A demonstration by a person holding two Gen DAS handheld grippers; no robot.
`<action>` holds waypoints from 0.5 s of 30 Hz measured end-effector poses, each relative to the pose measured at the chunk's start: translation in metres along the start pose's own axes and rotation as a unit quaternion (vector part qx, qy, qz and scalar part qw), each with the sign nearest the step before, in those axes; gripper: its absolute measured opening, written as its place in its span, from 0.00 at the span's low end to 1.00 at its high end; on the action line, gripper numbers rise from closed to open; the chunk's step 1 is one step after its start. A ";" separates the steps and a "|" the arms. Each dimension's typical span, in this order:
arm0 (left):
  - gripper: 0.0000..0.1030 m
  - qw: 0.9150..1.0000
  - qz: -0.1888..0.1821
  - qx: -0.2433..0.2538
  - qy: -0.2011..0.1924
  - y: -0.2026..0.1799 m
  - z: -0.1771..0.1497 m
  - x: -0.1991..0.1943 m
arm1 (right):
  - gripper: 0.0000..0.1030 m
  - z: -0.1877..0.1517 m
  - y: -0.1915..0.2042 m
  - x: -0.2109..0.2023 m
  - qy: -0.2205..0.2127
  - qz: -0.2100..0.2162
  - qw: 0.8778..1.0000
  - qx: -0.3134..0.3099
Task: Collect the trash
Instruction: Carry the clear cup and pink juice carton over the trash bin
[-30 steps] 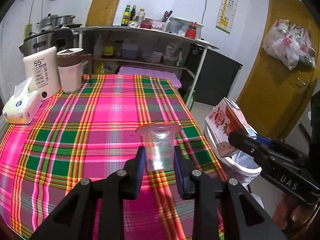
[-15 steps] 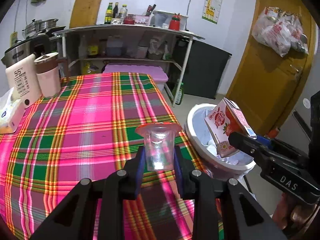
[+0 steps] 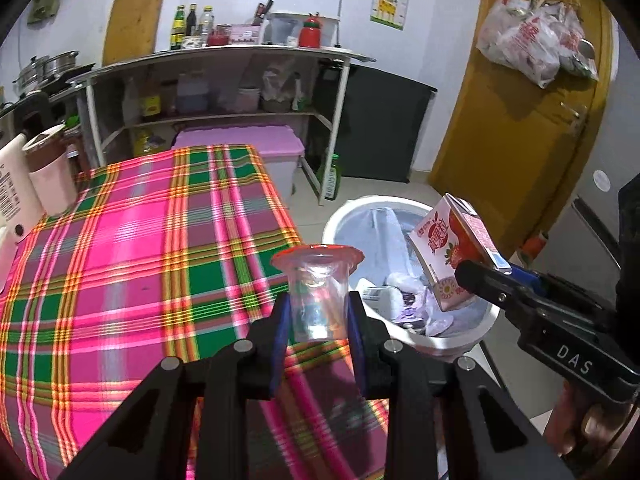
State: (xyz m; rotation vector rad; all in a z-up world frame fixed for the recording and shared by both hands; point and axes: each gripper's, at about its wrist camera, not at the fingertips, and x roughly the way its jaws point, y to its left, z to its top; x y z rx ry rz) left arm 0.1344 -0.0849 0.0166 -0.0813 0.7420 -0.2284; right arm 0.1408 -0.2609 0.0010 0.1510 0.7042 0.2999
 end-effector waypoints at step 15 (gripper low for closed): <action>0.28 0.999 -0.035 0.027 0.019 -0.036 0.011 0.032 | 0.34 -0.004 -0.048 0.003 0.008 -0.036 0.999 0.040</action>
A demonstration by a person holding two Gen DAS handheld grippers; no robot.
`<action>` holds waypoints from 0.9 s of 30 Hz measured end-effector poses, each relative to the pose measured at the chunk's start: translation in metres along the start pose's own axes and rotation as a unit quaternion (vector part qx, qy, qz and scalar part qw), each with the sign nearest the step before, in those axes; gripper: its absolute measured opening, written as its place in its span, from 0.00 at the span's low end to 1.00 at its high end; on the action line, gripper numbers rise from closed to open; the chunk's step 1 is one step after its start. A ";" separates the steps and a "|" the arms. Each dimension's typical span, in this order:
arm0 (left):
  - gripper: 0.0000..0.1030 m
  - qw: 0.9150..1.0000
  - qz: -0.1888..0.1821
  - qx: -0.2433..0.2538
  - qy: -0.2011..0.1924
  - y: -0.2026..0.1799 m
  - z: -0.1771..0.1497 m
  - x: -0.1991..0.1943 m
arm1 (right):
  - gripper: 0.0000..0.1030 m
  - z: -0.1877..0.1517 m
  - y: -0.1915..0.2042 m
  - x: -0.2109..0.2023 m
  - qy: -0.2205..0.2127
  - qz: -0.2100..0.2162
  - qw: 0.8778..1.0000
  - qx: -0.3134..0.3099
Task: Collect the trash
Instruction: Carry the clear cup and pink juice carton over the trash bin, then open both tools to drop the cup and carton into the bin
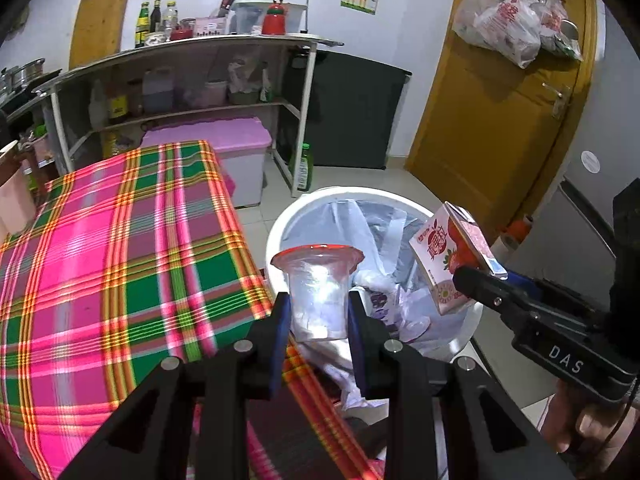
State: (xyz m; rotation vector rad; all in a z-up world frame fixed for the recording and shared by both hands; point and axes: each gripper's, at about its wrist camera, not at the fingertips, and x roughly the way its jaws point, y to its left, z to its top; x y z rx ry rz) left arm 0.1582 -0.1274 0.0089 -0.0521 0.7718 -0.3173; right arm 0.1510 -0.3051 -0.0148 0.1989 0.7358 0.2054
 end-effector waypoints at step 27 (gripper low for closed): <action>0.28 0.998 -0.042 0.023 0.043 -0.026 0.014 0.047 | 0.34 -0.006 -0.025 0.033 0.050 -0.023 0.998 0.005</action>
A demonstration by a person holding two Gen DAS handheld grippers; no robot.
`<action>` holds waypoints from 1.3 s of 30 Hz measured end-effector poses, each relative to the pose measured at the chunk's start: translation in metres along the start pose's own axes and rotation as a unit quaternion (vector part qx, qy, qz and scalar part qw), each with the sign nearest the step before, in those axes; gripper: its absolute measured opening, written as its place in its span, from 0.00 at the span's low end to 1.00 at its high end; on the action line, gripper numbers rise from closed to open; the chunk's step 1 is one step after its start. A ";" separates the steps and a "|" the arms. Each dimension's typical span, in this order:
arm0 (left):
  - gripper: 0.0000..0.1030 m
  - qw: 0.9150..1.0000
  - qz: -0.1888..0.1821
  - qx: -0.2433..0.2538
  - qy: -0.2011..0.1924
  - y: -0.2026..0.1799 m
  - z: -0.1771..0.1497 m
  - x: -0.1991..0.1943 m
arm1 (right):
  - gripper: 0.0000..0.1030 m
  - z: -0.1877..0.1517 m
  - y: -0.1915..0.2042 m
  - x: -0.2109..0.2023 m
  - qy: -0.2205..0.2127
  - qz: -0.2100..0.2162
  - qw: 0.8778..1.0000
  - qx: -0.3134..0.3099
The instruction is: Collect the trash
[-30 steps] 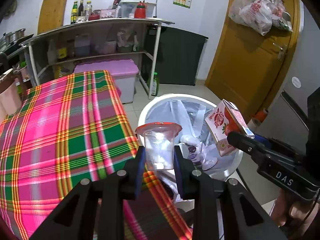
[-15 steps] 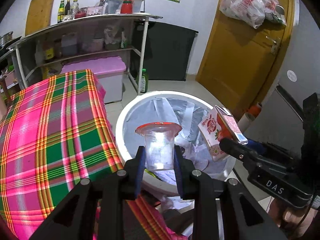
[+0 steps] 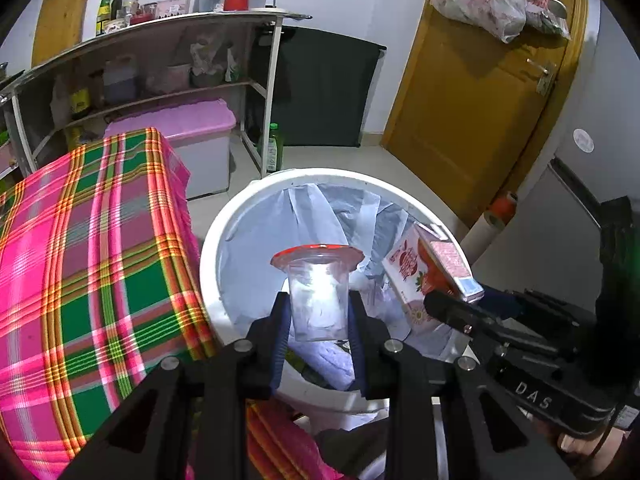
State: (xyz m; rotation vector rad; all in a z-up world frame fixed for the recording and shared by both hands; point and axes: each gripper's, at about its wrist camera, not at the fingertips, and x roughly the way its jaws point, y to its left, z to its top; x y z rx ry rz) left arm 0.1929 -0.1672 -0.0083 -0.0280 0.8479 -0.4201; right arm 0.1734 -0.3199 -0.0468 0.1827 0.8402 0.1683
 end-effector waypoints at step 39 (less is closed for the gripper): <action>0.41 0.997 0.030 -0.017 -0.071 0.007 -0.039 -0.085 | 0.44 -0.033 0.050 -0.079 -0.062 0.001 0.996 -0.057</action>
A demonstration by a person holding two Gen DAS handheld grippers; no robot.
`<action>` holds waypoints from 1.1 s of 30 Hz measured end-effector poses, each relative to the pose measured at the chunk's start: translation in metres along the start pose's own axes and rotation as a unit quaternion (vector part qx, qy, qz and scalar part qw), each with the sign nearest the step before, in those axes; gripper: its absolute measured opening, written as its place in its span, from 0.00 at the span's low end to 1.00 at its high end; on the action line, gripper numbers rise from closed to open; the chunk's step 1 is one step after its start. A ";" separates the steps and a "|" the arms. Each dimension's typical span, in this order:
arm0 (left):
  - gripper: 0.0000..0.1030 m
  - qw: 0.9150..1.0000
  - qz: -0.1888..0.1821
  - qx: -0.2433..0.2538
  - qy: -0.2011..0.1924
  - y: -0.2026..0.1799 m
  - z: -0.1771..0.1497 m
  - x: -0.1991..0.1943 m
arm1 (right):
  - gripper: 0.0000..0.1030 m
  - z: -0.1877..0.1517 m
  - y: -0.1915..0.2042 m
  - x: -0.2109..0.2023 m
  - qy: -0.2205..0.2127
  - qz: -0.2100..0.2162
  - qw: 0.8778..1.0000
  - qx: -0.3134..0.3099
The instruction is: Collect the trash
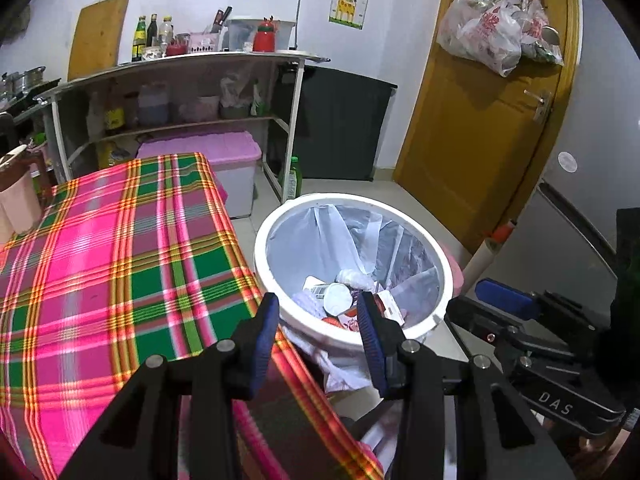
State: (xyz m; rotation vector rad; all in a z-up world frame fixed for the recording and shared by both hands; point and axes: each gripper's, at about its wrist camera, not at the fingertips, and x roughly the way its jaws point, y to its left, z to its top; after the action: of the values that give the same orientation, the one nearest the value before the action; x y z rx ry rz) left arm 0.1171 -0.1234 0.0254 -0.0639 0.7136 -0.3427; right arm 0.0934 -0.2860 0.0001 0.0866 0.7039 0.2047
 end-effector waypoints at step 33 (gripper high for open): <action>0.41 0.999 0.023 -0.003 -0.023 0.001 -0.016 -0.032 | 0.44 -0.014 0.017 -0.021 -0.005 0.009 1.000 -0.015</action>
State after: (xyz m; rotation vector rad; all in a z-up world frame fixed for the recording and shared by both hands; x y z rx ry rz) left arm 0.0838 -0.1107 0.0332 -0.0608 0.6696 -0.2941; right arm 0.0659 -0.2739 0.0049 0.0650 0.6909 0.2327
